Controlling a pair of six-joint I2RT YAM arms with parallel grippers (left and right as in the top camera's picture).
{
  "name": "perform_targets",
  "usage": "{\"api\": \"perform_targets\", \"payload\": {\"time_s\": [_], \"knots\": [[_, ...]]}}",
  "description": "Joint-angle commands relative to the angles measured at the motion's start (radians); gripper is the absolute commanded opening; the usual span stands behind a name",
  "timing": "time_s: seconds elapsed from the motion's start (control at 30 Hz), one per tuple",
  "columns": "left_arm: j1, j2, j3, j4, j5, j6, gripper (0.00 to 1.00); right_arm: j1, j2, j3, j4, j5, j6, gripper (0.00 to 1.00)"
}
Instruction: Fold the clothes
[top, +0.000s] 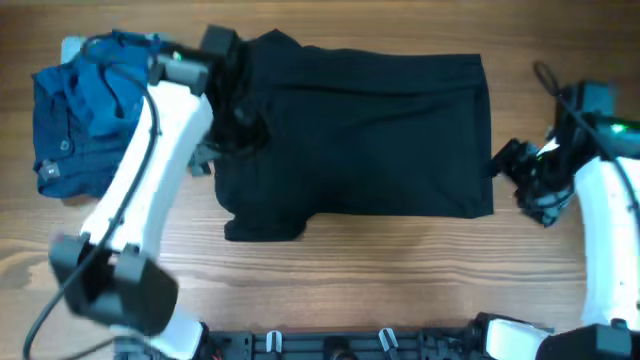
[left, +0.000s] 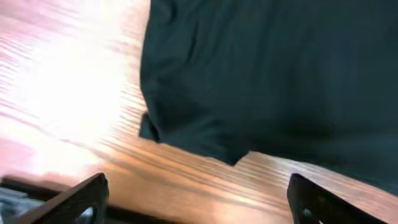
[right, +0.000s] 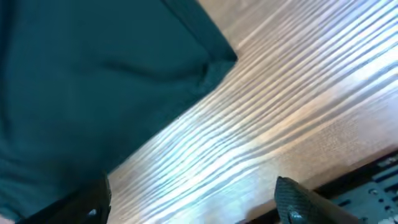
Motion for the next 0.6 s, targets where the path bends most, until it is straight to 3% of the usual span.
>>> {"api": "perform_targets", "payload": {"time_s": [0.0, 0.13, 0.23, 0.27, 0.33, 0.4, 0.47, 0.57], "knots": [[-0.063, -0.177, -0.238, 0.116, -0.003, -0.199, 0.91, 0.074, -0.008, -0.144, 0.080, 0.014, 0.062, 0.84], [-0.203, -0.226, -0.583, 0.315, 0.047, -0.328, 0.87, 0.179, -0.008, -0.283, 0.250, 0.015, 0.090, 0.84], [-0.232, -0.226, -0.684, 0.375, 0.016, -0.441, 0.86, 0.192, -0.008, -0.325, 0.289, 0.023, 0.089, 0.84], [-0.239, -0.226, -0.707, 0.391, -0.019, -0.464, 0.82, 0.192, -0.008, -0.343, 0.310, 0.023, 0.085, 0.84], [-0.241, -0.224, -0.775, 0.504, -0.048, -0.479, 0.61, 0.192, -0.008, -0.381, 0.352, 0.023, 0.085, 0.84], [-0.241, -0.223, -0.833, 0.611, -0.052, -0.479, 0.47, 0.192, -0.008, -0.386, 0.362, 0.022, 0.082, 0.84], [-0.241, -0.222, -0.892, 0.701, -0.081, -0.479, 0.41, 0.192, -0.008, -0.386, 0.364, 0.023, 0.079, 0.84], [-0.241, -0.222, -0.963, 0.788, -0.098, -0.485, 0.42, 0.192, -0.008, -0.386, 0.371, 0.023, 0.079, 0.84]]}}
